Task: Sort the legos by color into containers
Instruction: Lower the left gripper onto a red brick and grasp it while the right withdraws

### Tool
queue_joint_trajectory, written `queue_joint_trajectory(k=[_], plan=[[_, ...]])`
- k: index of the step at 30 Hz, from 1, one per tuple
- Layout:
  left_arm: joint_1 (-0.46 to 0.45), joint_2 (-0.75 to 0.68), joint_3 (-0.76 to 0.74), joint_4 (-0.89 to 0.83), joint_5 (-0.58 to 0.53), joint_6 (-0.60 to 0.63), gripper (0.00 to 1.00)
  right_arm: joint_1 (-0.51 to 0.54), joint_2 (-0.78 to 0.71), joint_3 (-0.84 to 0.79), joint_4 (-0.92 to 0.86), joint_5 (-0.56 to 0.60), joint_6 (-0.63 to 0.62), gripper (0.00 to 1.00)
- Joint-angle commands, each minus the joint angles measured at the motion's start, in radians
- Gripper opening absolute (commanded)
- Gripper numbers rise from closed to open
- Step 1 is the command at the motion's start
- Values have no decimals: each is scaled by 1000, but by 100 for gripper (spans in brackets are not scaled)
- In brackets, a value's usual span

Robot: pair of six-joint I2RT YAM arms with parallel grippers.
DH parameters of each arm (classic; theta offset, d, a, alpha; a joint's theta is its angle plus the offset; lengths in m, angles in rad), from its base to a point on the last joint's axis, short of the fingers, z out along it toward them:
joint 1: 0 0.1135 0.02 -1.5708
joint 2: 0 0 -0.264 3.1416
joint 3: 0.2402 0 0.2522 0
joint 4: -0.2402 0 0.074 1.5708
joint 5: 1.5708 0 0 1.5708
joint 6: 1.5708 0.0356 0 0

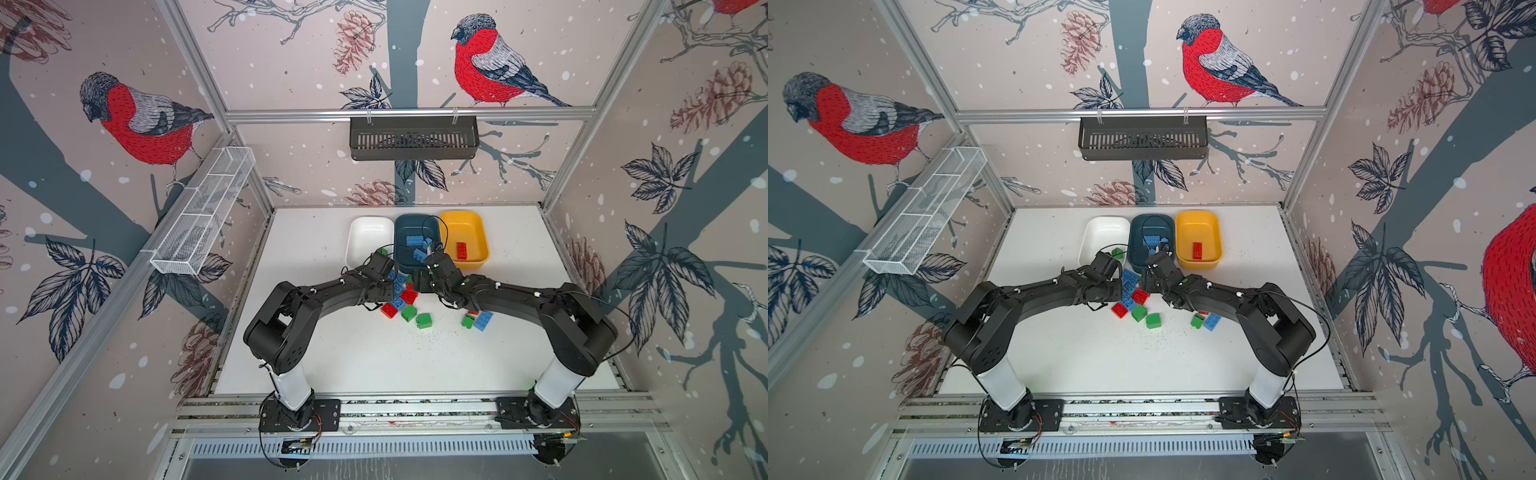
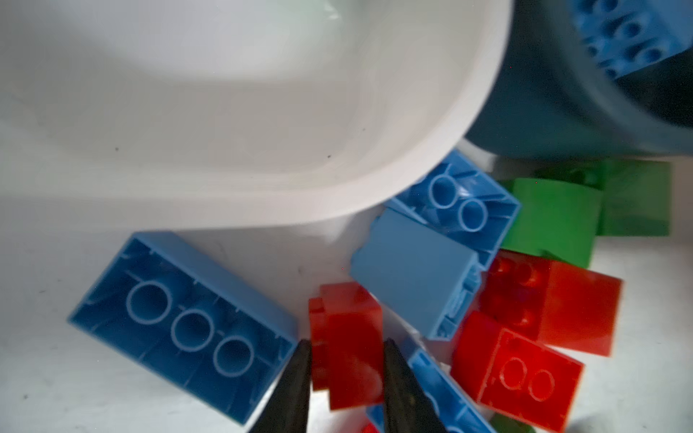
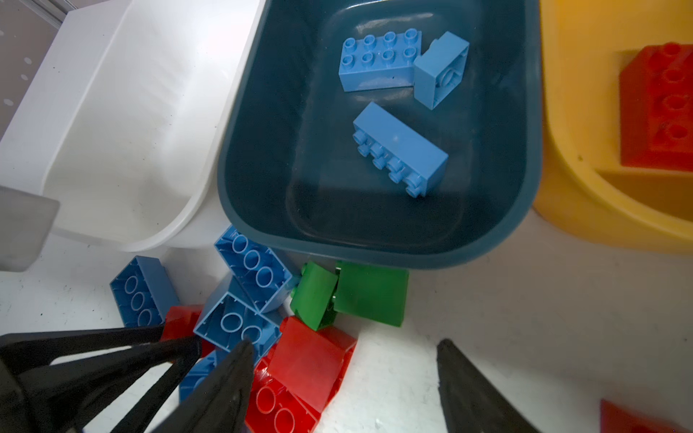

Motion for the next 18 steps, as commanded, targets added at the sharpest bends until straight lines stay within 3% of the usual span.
queue_joint_trajectory(k=[1,7,15,18], plan=[[0,20,26,-12,-30,10,31,4,-17,-12,27,32,-5,77],[-3,18,36,-20,-50,5,22,4,-57,-41,37,58,0,78],[-39,-153,-36,38,-73,0,18,-10,-186,-146,95,152,7,86],[-40,-203,-34,95,-29,2,18,-25,-249,-192,105,189,-6,91]])
